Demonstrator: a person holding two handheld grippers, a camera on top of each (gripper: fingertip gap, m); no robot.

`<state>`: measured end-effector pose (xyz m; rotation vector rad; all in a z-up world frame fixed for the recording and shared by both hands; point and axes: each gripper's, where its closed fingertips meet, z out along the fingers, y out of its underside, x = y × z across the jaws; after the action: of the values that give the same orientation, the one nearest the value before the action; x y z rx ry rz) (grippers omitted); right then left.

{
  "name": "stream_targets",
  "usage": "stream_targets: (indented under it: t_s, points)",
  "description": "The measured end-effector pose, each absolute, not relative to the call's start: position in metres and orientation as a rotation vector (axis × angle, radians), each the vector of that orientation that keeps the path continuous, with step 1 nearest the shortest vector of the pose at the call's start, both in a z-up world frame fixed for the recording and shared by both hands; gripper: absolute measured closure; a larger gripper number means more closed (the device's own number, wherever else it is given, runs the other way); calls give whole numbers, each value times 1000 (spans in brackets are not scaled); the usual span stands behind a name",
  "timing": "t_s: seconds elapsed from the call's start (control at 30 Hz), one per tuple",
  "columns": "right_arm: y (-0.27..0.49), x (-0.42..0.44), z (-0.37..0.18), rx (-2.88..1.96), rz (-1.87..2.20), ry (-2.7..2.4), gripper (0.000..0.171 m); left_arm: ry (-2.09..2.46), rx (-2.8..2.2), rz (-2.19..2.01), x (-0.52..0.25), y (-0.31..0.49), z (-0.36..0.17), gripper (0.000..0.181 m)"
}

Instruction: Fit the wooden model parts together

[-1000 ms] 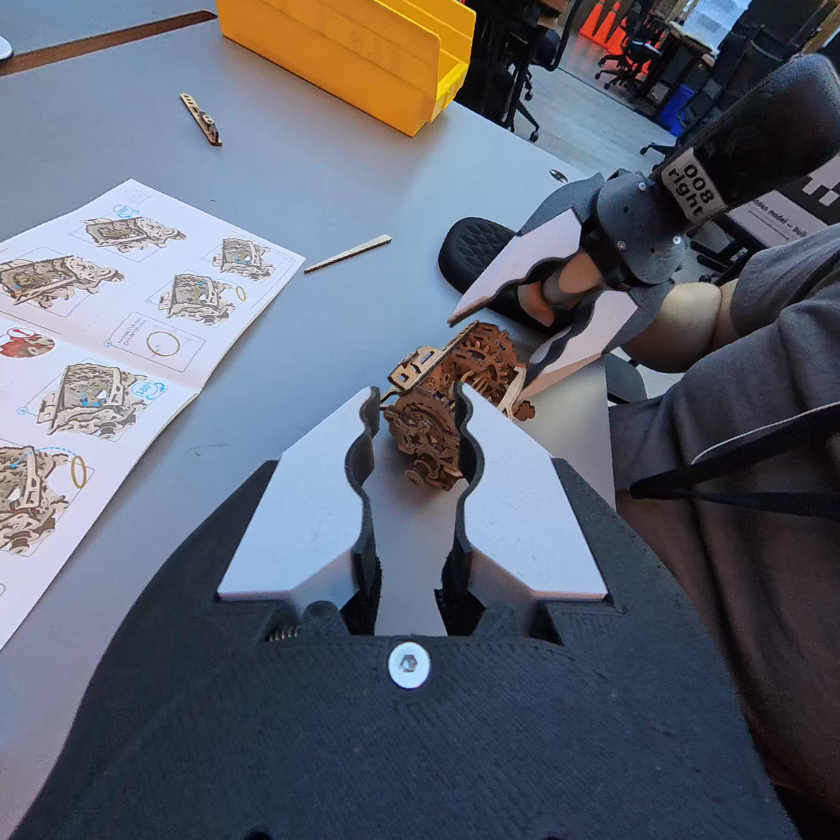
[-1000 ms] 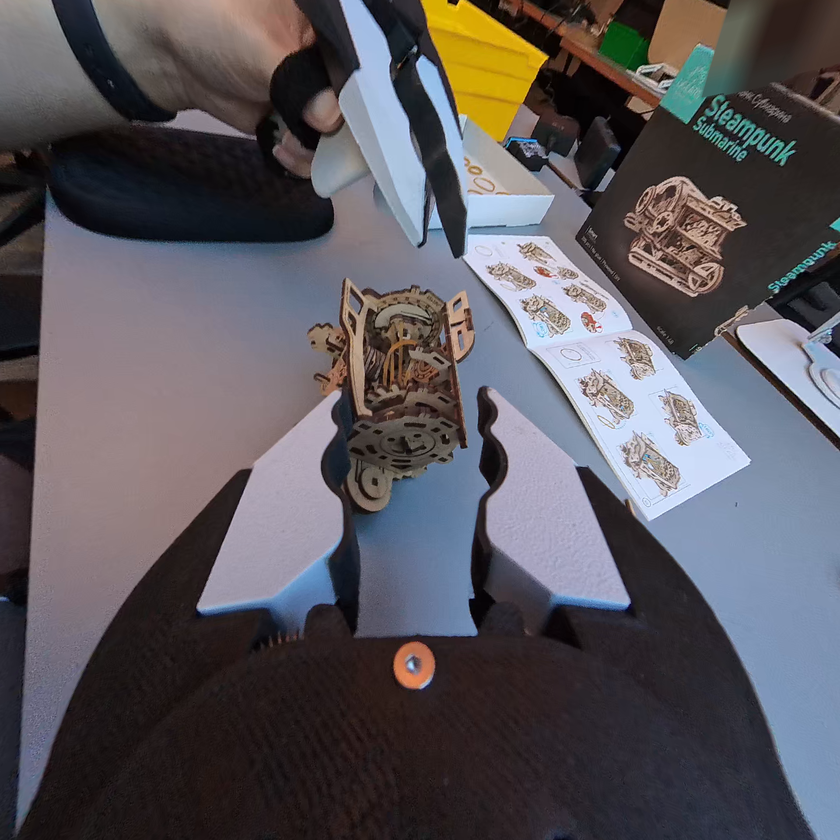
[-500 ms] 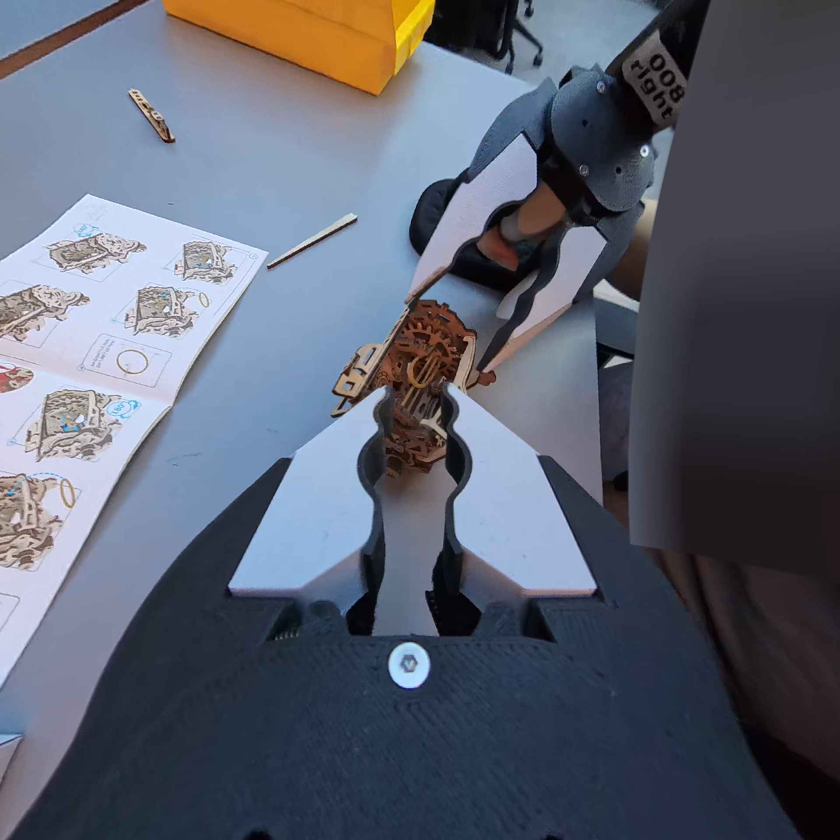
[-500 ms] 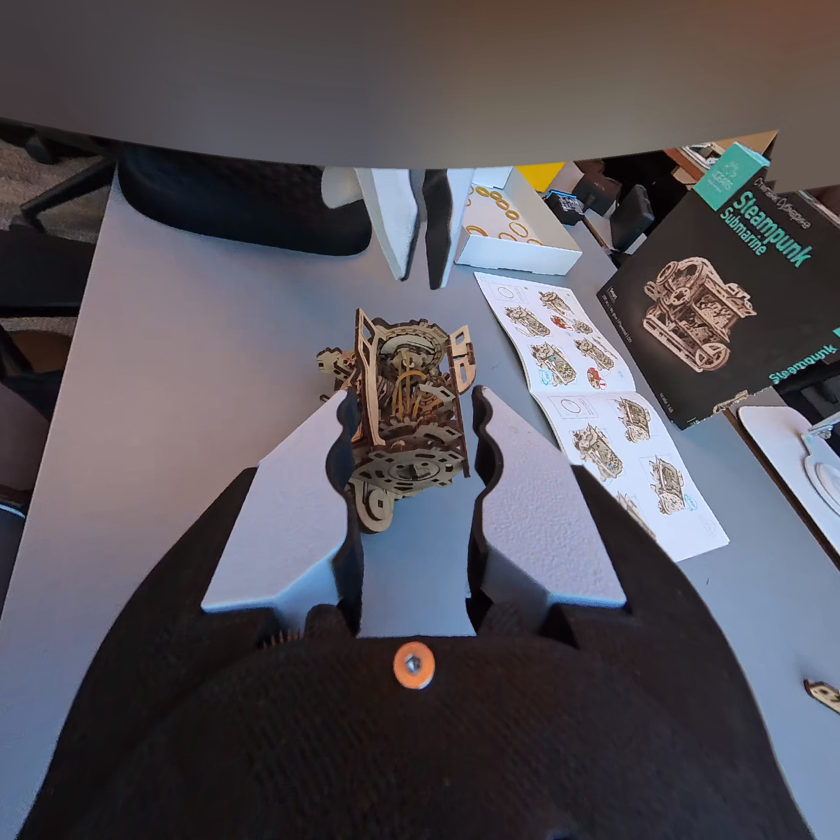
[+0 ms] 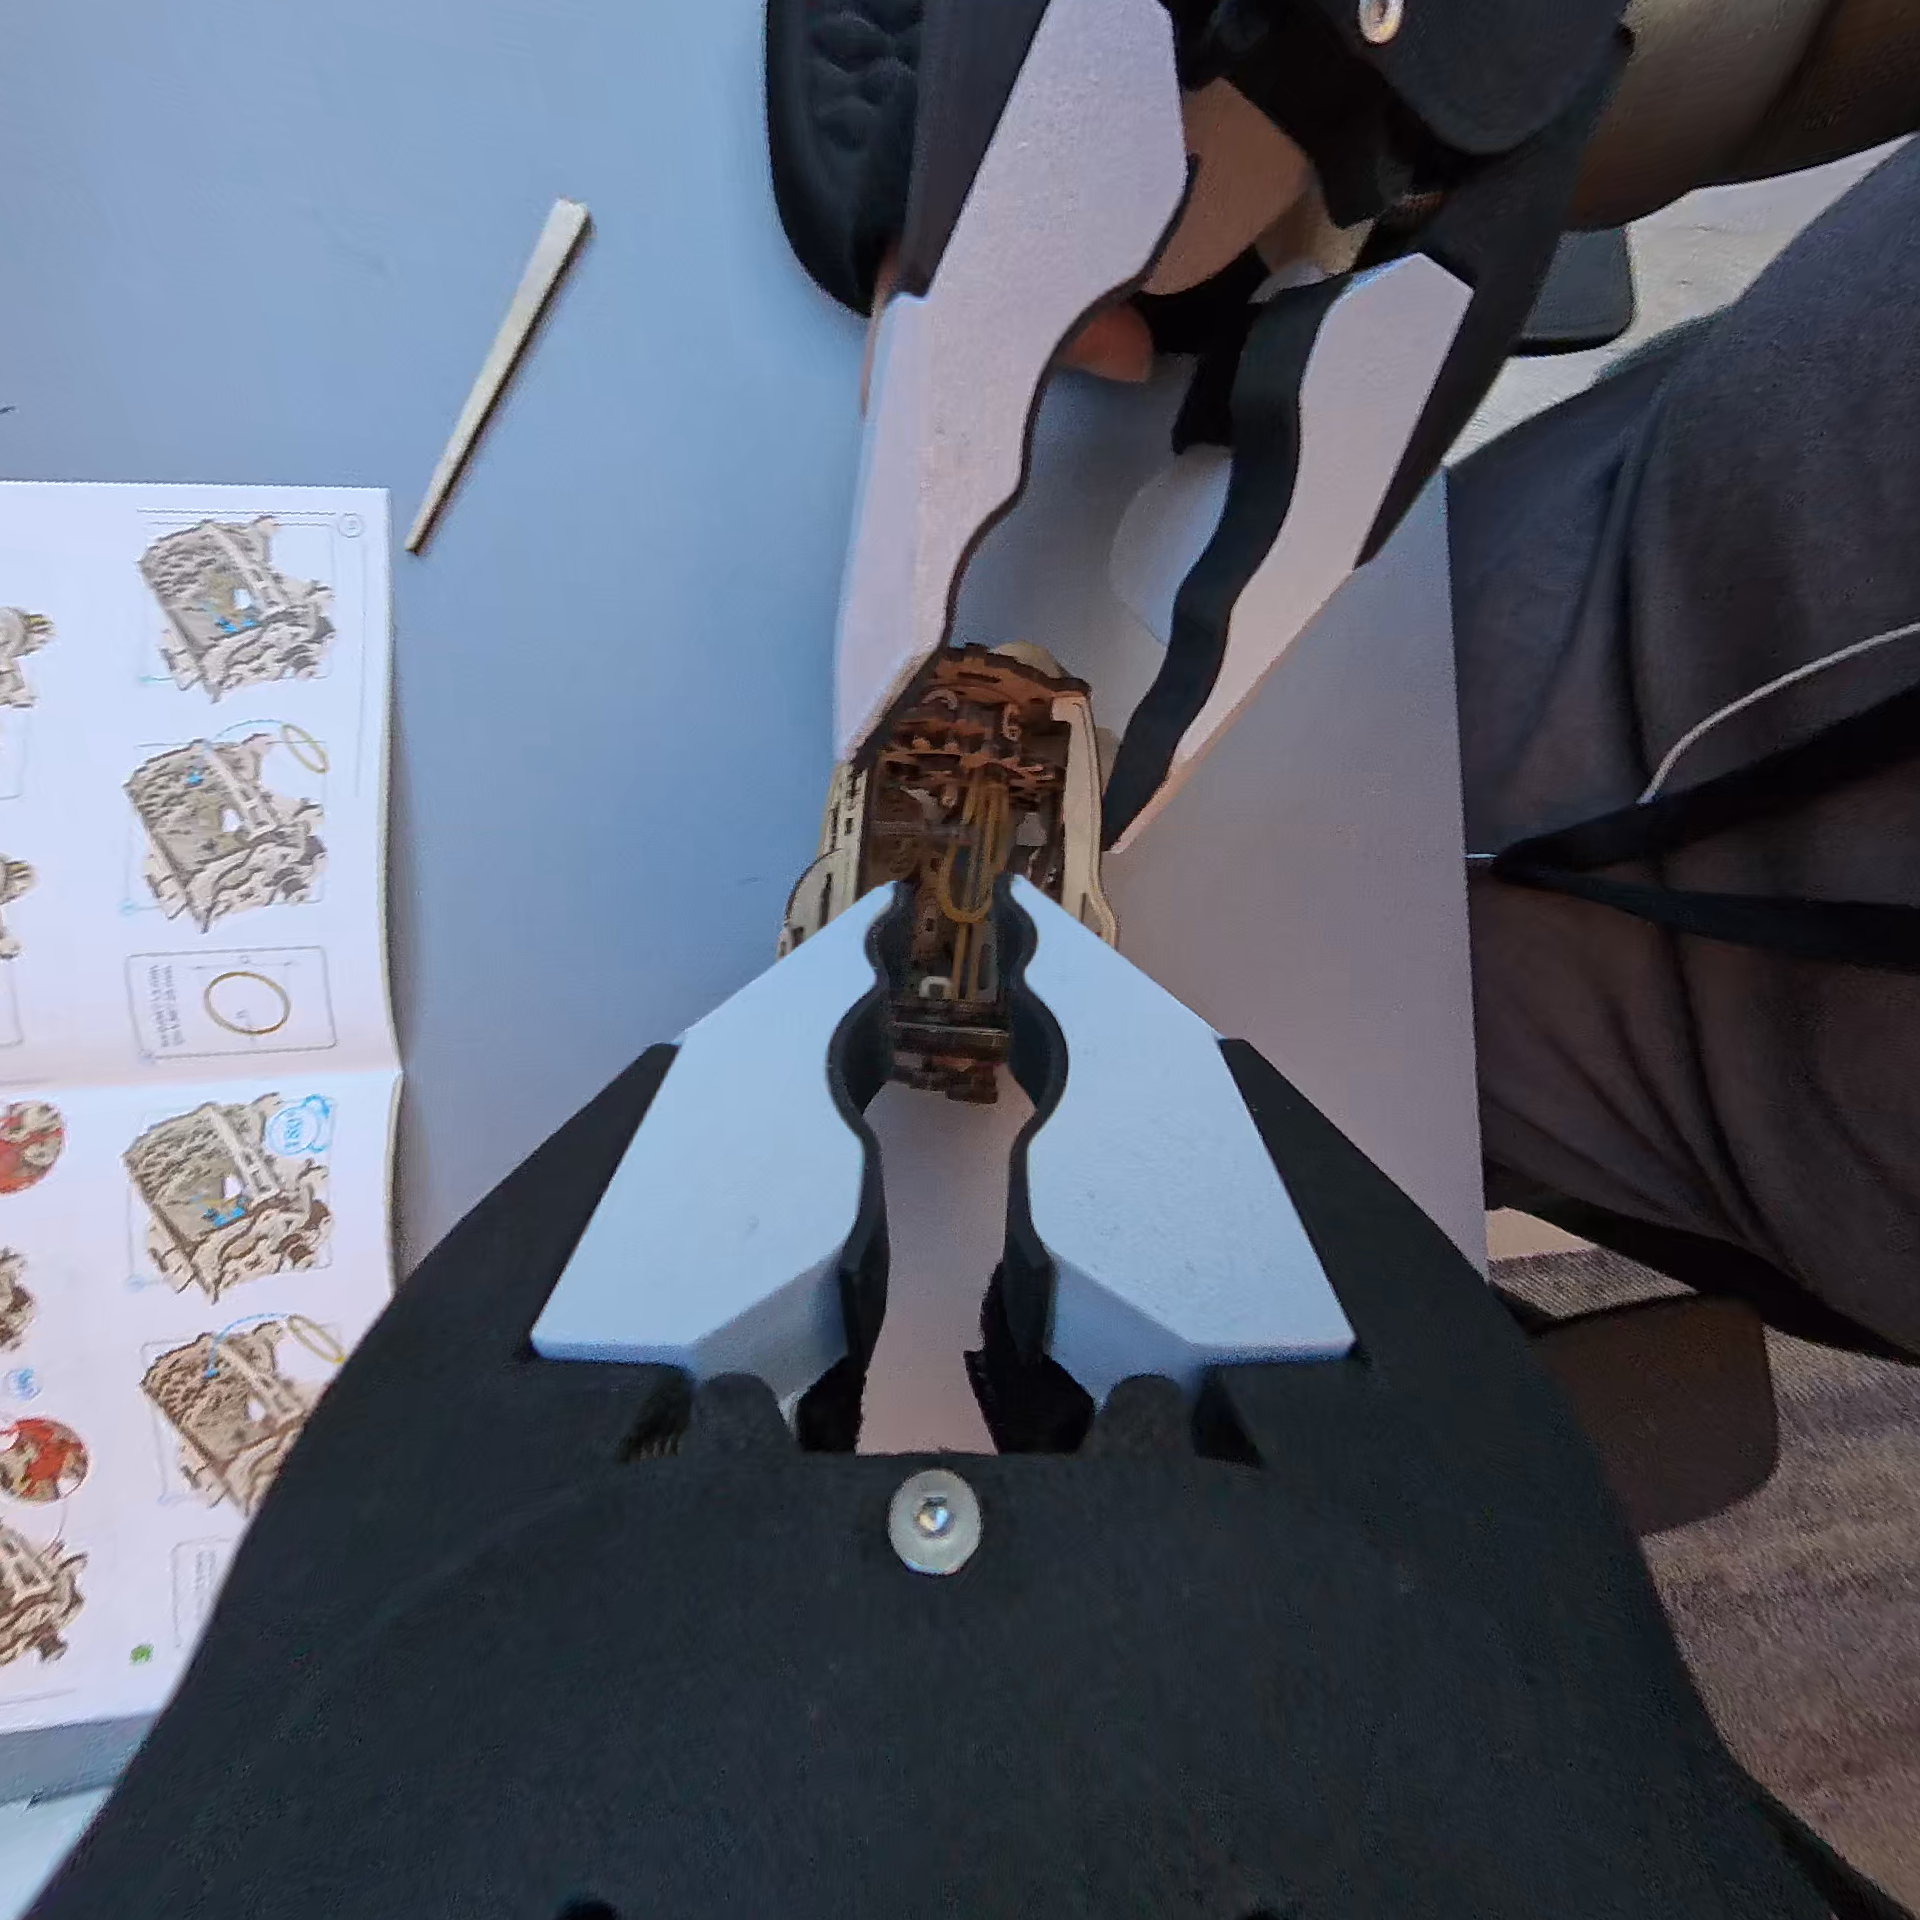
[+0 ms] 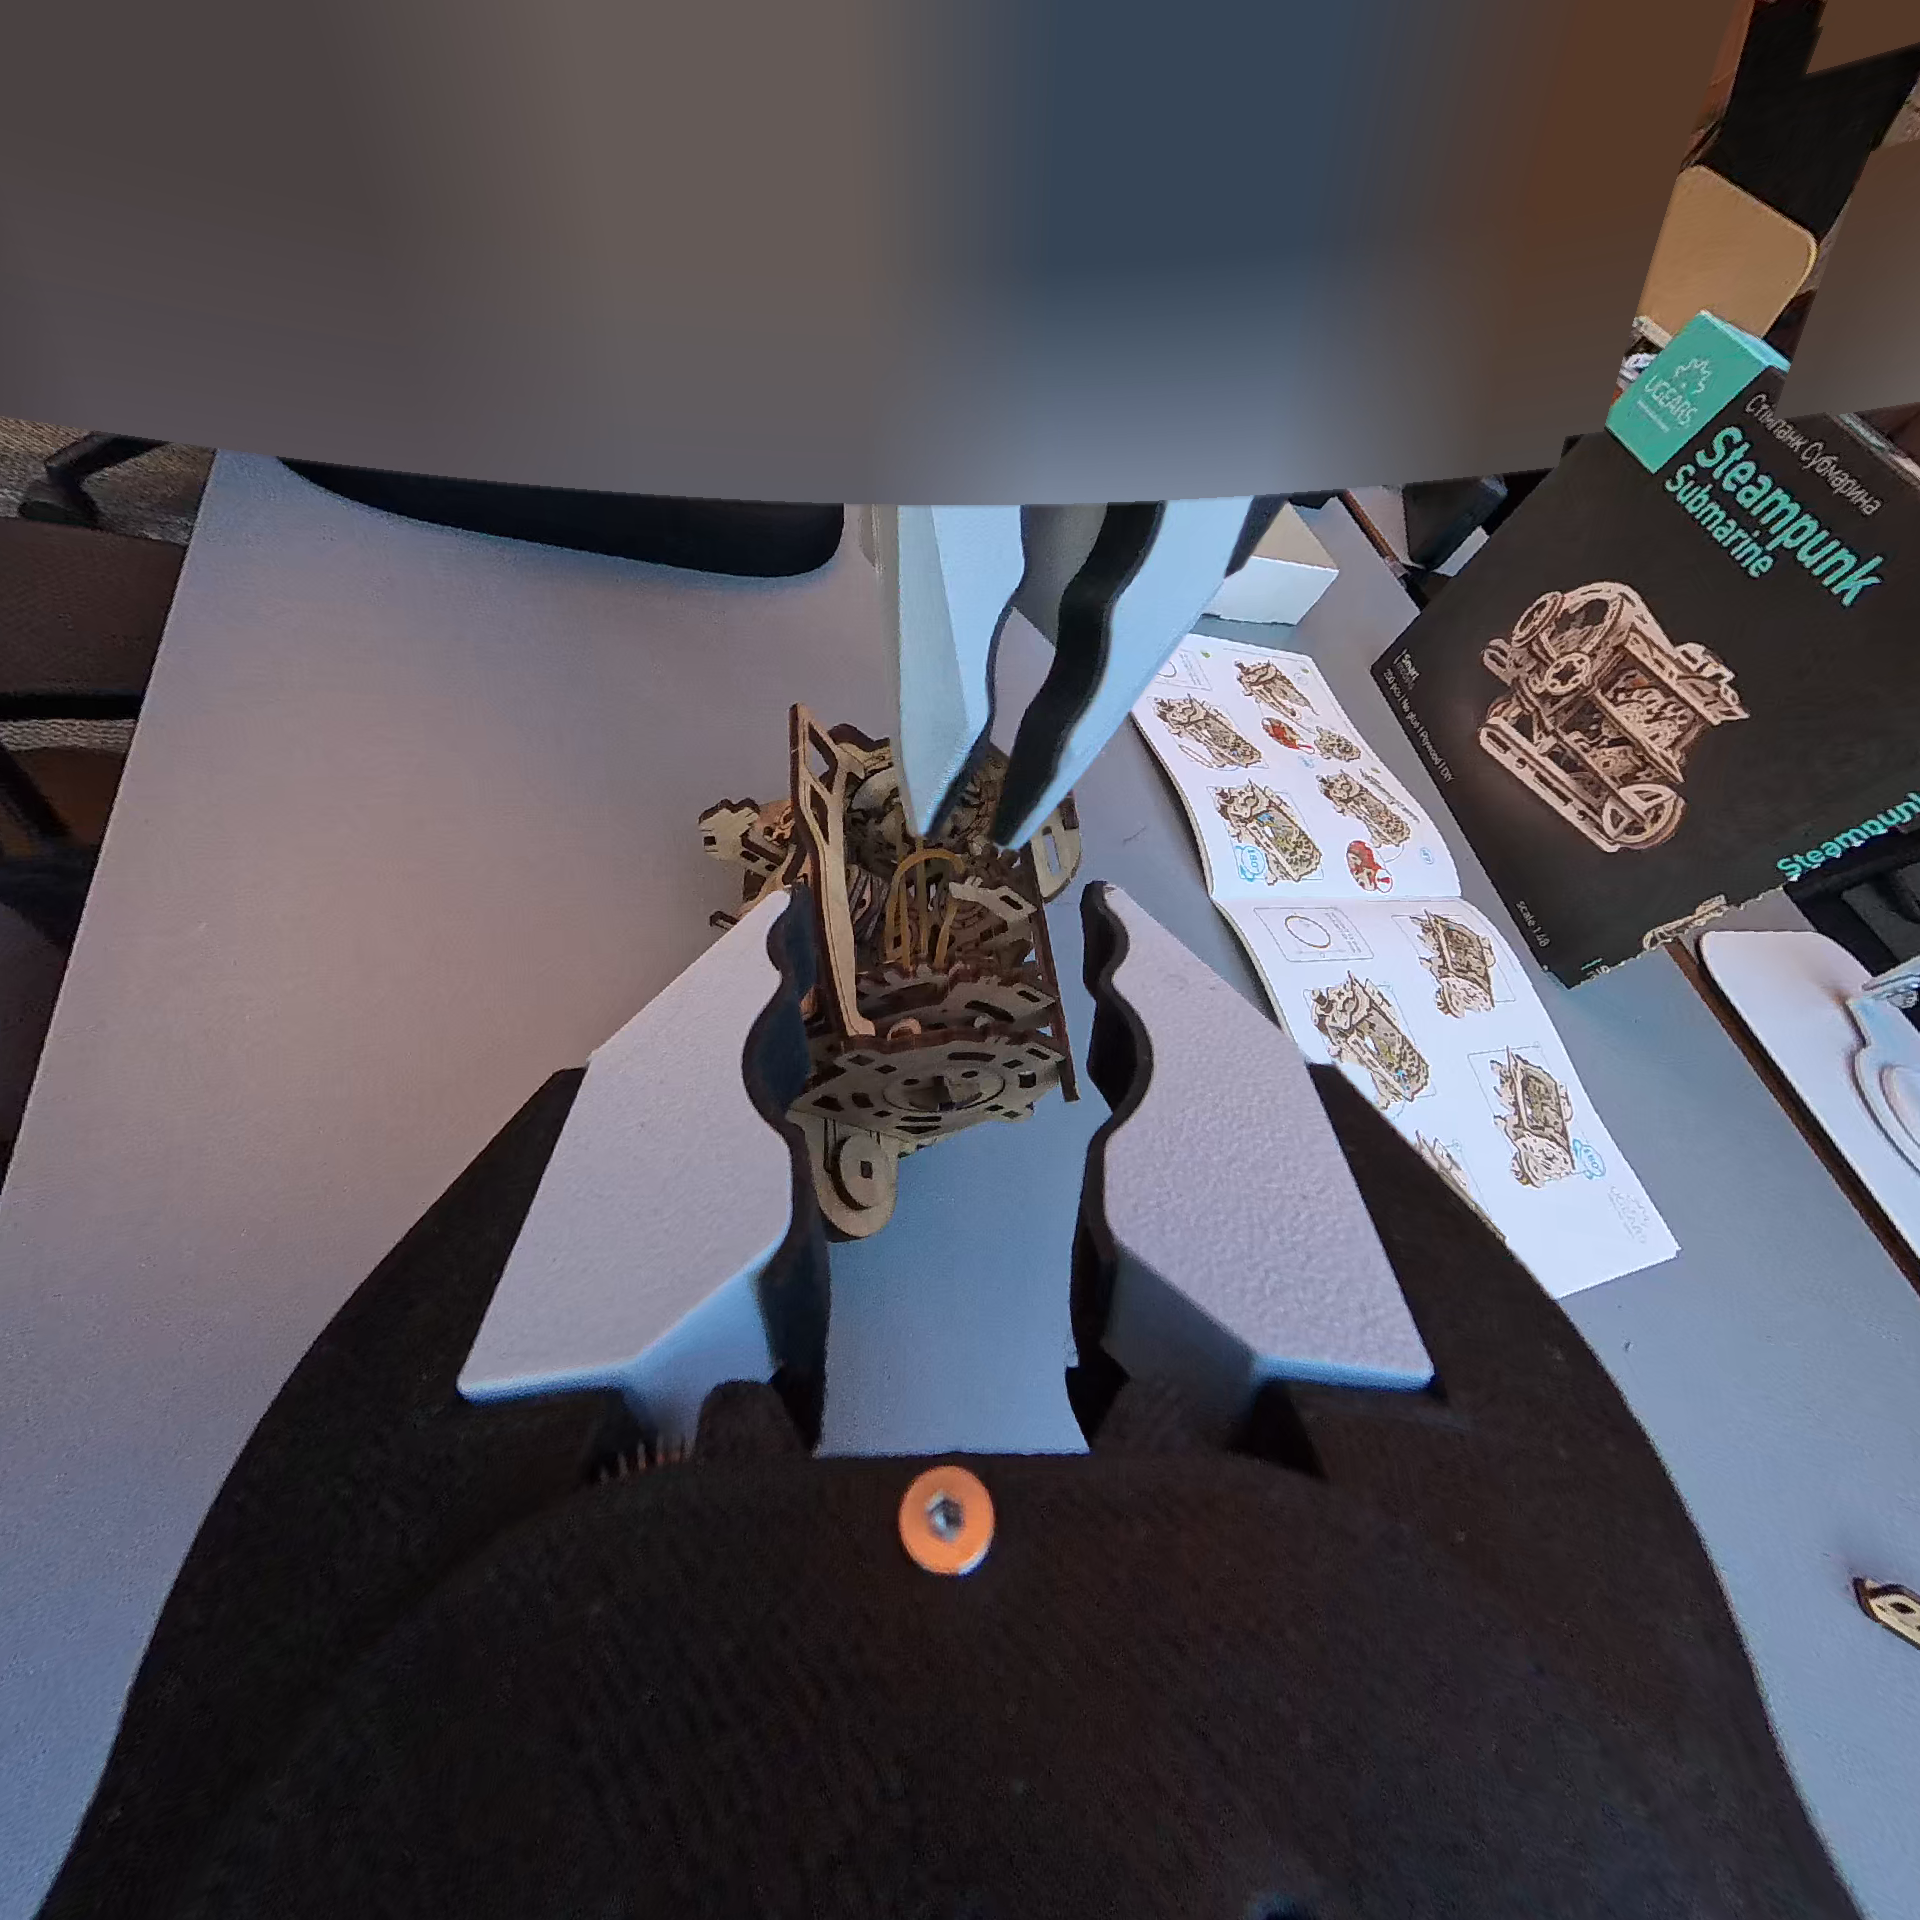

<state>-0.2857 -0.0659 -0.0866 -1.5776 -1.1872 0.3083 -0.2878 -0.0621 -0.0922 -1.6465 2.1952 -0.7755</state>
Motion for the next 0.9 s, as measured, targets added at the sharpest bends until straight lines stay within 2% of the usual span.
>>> stream_targets:
  t_s: [0.4,0.9]
  points:
    - [-66,-285,-92,-1589,268,-1243,120,2314,-1679,-744,-286,-66,-102,181]
    - [-68,-298,-92,-1557,233,-1341,127,2310,-1813,-819,-293,-69,-108,181]
